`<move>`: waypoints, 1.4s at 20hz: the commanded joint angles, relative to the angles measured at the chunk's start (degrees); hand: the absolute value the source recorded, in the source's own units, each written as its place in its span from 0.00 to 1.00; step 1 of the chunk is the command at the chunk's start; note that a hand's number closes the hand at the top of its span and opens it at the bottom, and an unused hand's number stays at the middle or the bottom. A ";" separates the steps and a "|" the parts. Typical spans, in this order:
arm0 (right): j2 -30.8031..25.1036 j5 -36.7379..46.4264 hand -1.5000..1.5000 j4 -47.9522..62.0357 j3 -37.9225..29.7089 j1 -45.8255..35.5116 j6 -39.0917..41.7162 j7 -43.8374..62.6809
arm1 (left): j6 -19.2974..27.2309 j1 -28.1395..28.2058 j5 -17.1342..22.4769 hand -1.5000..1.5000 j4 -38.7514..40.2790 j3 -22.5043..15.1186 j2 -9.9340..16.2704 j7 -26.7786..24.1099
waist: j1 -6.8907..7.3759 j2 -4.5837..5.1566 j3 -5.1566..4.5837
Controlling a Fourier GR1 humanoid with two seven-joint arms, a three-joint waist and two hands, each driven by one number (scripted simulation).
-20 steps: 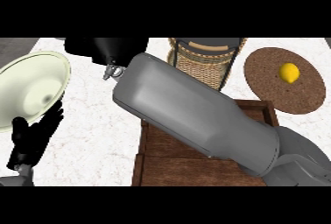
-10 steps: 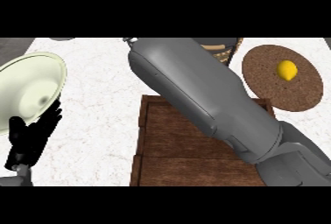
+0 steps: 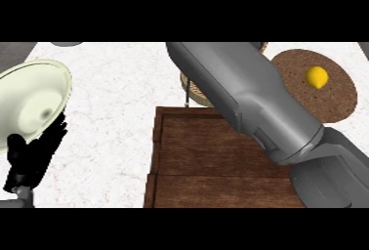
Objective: Pick the can from the tray and place it in the tiered basket
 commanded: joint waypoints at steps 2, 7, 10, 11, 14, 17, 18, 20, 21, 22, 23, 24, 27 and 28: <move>-1.32 4.33 1.00 7.52 4.16 -4.21 10.50 -3.77 | -0.11 0.43 0.44 0.50 0.44 1.13 0.63 0.97 | -0.09 0.02 -0.10; -4.97 4.60 1.00 10.68 3.91 -5.70 16.22 -13.70 | 0.82 -0.86 -0.30 0.50 0.16 0.48 -0.59 1.84 | -0.81 0.09 -0.02; -4.48 4.82 1.00 11.94 2.72 -7.57 15.36 -15.30 | -0.56 1.98 -0.28 0.50 -0.28 0.73 -0.03 0.51 | -0.41 0.04 -0.01; -3.73 5.21 1.00 13.17 2.96 -8.58 17.08 -14.52 | -1.01 3.84 0.53 0.50 -3.85 0.37 -0.21 1.36 | 0.23 -0.02 0.00; -5.53 5.10 1.00 14.59 2.54 -9.03 20.60 -19.28 | -1.10 1.75 0.18 0.50 0.21 2.19 1.00 0.35 | -0.50 0.14 -0.04; -5.45 6.32 1.00 16.91 3.22 -8.15 20.80 -20.72 | 0.85 0.17 -1.41 0.50 -0.44 0.12 -1.33 1.64 | -0.32 0.46 -0.05; -5.24 4.80 1.00 17.36 1.55 -9.66 23.58 -20.46 | -0.70 1.77 -0.28 0.50 -0.42 0.74 -0.86 0.98 | -0.09 0.32 -0.06; -3.96 3.06 1.00 18.22 -0.59 -8.77 23.61 -16.49 | 0.39 3.54 -1.49 0.50 0.13 0.57 -2.05 -2.22 | -0.22 0.15 -0.05; -3.50 1.21 1.00 19.56 -2.43 -9.13 25.65 -14.10 | -1.39 -0.09 -0.15 0.50 1.08 1.11 -0.41 0.73 | -0.28 0.44 -0.07; -3.02 0.47 1.00 20.49 -3.09 -9.16 28.93 -13.44 | -0.13 1.17 -1.08 0.50 0.28 0.59 -1.34 0.16 | -0.36 0.22 -0.06; -4.47 -0.42 1.00 21.62 -3.95 -8.52 31.25 -13.79 | -0.26 0.98 -1.04 0.50 1.25 0.86 -1.34 -0.41 | -0.72 0.28 -0.07; -2.55 -1.17 0.00 22.17 -4.72 -6.84 31.21 -10.87 | -0.77 3.64 0.19 0.50 -2.84 1.03 -0.90 1.89 | -0.33 -0.22 0.04; -4.25 -1.01 0.00 23.66 -4.83 -6.98 34.02 -8.60 | -0.99 2.71 -0.76 0.50 0.64 1.10 -1.37 -1.11 | -0.89 0.05 -0.05; -4.29 -1.75 0.00 23.27 -5.71 -6.95 32.11 -6.71 | -2.34 1.17 0.90 0.50 0.32 2.43 0.00 0.43 | -0.58 0.19 -0.03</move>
